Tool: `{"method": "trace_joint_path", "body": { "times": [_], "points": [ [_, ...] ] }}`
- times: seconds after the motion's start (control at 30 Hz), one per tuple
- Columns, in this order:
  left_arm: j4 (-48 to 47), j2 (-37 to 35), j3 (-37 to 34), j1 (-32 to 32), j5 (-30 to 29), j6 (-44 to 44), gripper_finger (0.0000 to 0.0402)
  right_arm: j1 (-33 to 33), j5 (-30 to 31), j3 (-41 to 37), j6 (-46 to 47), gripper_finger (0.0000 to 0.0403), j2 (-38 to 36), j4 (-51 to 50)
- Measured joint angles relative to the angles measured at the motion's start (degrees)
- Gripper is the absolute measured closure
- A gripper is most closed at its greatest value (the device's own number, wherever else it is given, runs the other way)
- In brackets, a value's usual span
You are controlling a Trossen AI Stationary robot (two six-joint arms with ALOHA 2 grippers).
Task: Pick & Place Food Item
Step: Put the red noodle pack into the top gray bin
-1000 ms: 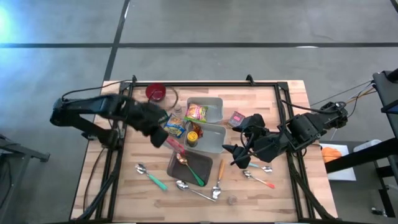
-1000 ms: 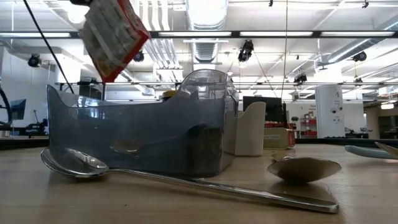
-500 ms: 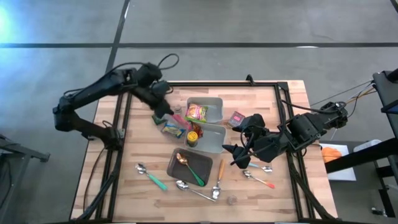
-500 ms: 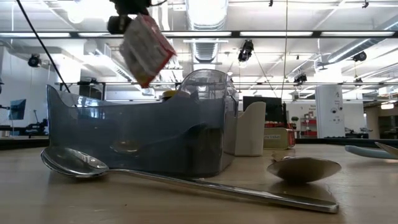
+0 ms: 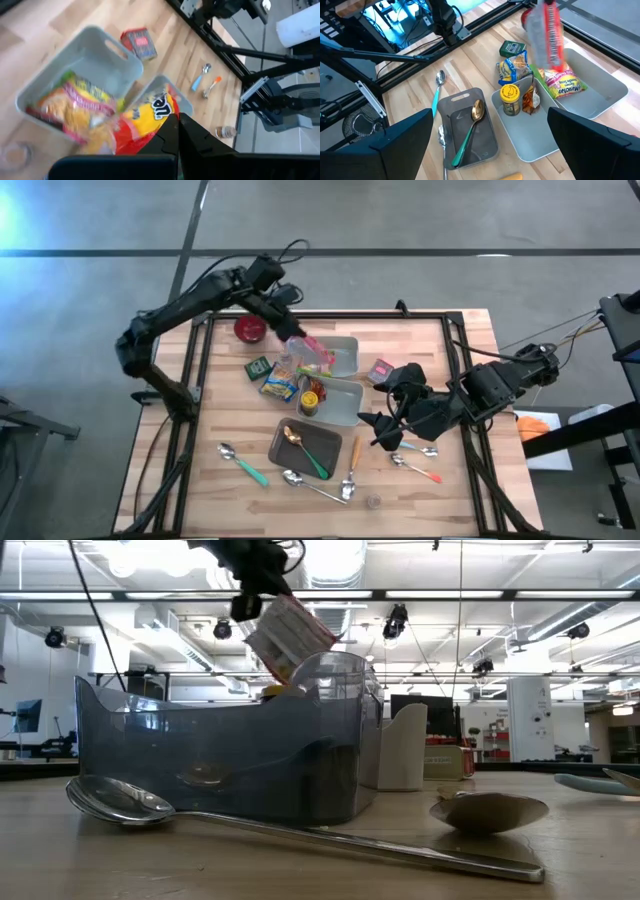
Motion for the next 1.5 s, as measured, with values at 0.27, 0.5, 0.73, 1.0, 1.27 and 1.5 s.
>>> {"method": "trace_joint_path", "body": {
  "times": [0.27,0.5,0.73,1.0,1.27,1.5],
  "points": [
    [-1.62,10.45,12.39,1.47,0.00,3.85,0.0401,0.00,0.00,0.00,-0.02,0.0014,0.00,0.00],
    [-0.70,15.74,15.29,1.67,0.04,6.38,0.0401,0.02,0.00,0.00,-0.02,0.0014,0.00,-0.02],
    [1.68,19.02,15.10,1.82,0.61,9.50,0.0401,0.01,0.00,0.00,-0.02,0.0014,0.00,0.00],
    [3.07,21.77,14.90,1.86,0.59,12.23,0.0401,0.02,0.00,0.00,0.00,0.0014,0.00,0.00],
    [2.76,24.71,14.88,1.86,0.36,14.19,0.0401,0.01,0.00,0.00,-0.02,0.0014,0.00,-0.01],
    [-0.06,26.95,14.79,1.78,-0.25,15.91,0.0401,0.01,0.00,0.00,-0.02,0.0014,0.00,0.00]
  ]
}}
